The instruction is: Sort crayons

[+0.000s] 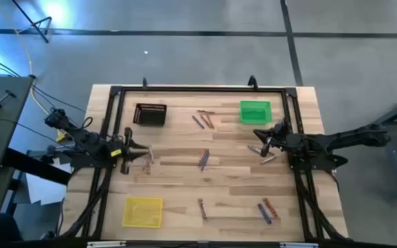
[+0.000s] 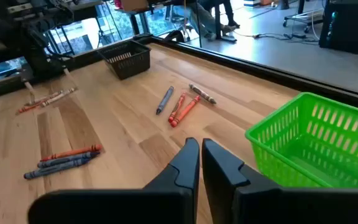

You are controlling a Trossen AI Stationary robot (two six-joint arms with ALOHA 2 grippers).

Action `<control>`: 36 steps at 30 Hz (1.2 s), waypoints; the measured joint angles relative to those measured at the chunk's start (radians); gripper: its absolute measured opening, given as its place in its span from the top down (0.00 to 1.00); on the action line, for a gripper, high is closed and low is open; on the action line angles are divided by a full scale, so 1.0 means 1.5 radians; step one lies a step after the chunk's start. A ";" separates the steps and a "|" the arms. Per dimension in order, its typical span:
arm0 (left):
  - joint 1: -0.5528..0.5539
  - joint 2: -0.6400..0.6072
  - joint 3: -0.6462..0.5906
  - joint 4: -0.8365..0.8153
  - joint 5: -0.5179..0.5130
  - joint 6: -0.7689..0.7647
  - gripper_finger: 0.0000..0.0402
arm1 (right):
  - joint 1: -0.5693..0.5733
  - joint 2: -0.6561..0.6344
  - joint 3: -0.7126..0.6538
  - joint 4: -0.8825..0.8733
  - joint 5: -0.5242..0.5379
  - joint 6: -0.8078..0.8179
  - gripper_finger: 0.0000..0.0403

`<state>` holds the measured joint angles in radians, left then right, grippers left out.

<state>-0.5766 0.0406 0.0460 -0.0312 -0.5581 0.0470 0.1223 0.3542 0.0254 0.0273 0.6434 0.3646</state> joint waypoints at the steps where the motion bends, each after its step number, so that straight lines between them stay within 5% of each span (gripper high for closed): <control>1: 0.000 0.004 0.000 0.000 0.033 0.010 0.83 | 0.000 0.000 0.000 0.000 0.000 0.002 0.96; 7: 0.000 0.034 0.000 -0.004 0.134 0.045 0.83 | 0.000 0.000 0.000 0.000 0.000 0.013 0.96; 36: 0.000 0.056 0.000 -0.003 0.101 -0.008 0.83 | 0.000 0.000 0.000 0.000 0.001 0.036 0.96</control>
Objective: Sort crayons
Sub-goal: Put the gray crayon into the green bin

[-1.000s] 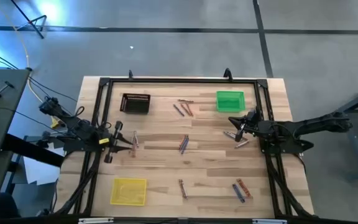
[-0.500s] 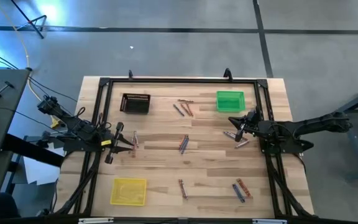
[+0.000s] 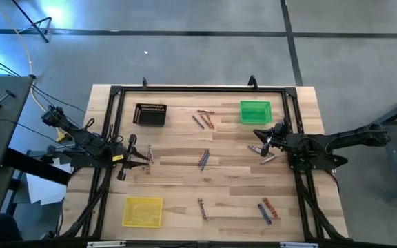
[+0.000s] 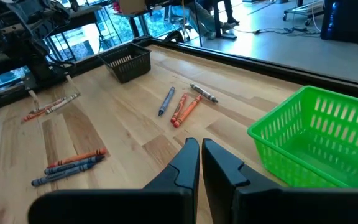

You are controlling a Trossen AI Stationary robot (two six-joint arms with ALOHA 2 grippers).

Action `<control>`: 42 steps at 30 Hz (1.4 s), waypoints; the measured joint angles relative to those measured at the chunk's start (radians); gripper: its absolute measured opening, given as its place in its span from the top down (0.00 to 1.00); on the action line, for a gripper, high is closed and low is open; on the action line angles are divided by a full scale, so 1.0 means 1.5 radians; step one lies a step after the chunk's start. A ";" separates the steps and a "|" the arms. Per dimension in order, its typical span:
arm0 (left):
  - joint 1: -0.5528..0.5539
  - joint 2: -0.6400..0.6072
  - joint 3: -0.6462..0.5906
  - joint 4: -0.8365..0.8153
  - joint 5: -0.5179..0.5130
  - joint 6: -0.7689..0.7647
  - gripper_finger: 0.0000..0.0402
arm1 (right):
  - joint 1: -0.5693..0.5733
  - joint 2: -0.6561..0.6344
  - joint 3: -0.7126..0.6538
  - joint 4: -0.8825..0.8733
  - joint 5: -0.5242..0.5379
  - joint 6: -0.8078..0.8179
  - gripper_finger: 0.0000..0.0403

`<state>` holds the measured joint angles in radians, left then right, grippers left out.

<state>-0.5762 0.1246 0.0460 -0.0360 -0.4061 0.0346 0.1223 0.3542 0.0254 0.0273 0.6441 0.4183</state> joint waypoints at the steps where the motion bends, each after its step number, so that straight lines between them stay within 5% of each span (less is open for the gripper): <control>1: 0.000 0.000 0.000 0.000 -0.001 0.008 0.83 | 0.000 0.000 0.000 0.000 0.000 0.000 0.96; 19: 0.000 0.000 0.000 0.043 -0.020 0.045 0.83 | 0.000 -0.001 0.020 0.016 -0.024 0.018 0.96; 29: 0.000 0.000 0.000 0.043 -0.068 0.042 0.83 | 0.000 0.032 0.223 -0.257 -0.068 0.043 0.96; 42: 0.000 0.000 0.000 0.043 -0.068 0.042 0.83 | 0.000 0.237 0.438 -0.564 -0.192 0.209 0.96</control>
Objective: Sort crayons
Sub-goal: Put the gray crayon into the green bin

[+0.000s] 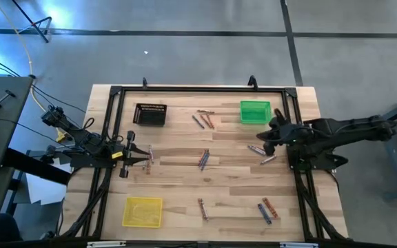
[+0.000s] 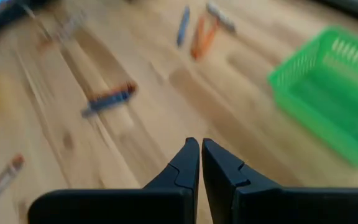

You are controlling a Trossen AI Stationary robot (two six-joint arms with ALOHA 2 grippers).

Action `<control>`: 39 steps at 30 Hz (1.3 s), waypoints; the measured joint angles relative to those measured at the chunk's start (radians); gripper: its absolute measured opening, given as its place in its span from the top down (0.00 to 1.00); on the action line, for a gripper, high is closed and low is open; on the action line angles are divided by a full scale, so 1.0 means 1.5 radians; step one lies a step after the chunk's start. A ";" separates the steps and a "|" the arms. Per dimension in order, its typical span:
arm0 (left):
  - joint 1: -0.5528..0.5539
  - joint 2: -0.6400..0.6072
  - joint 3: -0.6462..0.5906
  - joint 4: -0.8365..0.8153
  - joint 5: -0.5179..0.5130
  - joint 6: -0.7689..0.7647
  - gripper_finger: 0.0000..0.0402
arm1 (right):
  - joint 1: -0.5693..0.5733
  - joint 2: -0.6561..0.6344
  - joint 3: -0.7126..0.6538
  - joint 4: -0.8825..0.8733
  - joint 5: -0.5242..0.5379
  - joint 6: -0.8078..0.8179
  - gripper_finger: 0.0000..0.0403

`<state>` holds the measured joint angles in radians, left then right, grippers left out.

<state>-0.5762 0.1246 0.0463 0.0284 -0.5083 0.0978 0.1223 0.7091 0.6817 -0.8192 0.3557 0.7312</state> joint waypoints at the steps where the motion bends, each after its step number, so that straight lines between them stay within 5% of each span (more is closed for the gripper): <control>1: 0.000 0.000 0.000 0.000 0.000 0.000 0.83 | 0.000 0.018 0.010 -0.020 -0.014 0.008 0.96; 7: 0.000 0.000 0.000 0.000 0.000 0.000 0.83 | 0.000 0.113 0.047 -0.112 -0.075 0.019 0.96; 20: 0.000 0.000 0.000 -0.001 0.000 -0.012 0.83 | 0.000 0.214 0.049 -0.119 -0.231 -0.045 0.94; 31: 0.000 0.000 0.000 -0.001 0.000 -0.012 0.83 | 0.000 0.274 0.049 -0.140 -0.226 -0.227 0.68; 39: 0.000 0.000 0.000 -0.002 0.000 -0.012 0.83 | 0.003 0.346 0.049 -0.209 -0.203 -0.393 0.65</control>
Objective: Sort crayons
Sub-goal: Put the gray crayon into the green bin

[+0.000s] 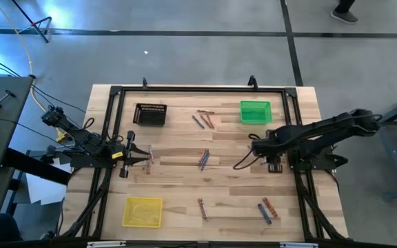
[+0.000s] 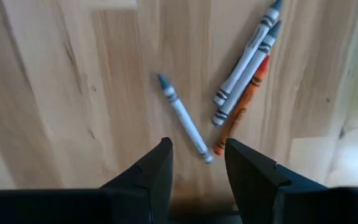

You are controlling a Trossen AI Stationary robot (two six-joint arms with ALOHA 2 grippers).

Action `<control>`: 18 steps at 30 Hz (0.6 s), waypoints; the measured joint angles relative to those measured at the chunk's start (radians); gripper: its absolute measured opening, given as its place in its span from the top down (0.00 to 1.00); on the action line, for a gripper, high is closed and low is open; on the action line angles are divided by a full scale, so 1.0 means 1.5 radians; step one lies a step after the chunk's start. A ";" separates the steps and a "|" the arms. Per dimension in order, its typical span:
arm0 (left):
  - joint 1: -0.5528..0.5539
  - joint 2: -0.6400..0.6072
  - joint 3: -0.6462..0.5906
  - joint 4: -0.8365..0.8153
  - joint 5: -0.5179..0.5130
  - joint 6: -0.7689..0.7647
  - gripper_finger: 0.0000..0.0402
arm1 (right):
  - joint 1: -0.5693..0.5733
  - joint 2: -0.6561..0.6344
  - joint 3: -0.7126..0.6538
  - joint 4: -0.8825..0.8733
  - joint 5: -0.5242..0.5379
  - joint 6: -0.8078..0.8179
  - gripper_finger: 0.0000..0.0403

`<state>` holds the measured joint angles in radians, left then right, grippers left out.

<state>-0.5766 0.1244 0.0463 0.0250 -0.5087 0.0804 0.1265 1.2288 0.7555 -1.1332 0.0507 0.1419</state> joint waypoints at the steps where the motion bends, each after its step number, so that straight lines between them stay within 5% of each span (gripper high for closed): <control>1: 0.000 0.000 0.000 0.000 0.000 0.000 0.83 | 0.000 0.010 0.000 0.000 0.003 -0.004 0.65; 18: 0.000 0.000 0.000 0.000 0.000 0.001 0.83 | 0.000 0.174 0.000 0.028 -0.030 -0.010 0.65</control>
<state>-0.5766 0.1244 0.0463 0.0244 -0.5087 0.0818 0.1268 1.4895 0.7555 -1.0907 0.0056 0.1267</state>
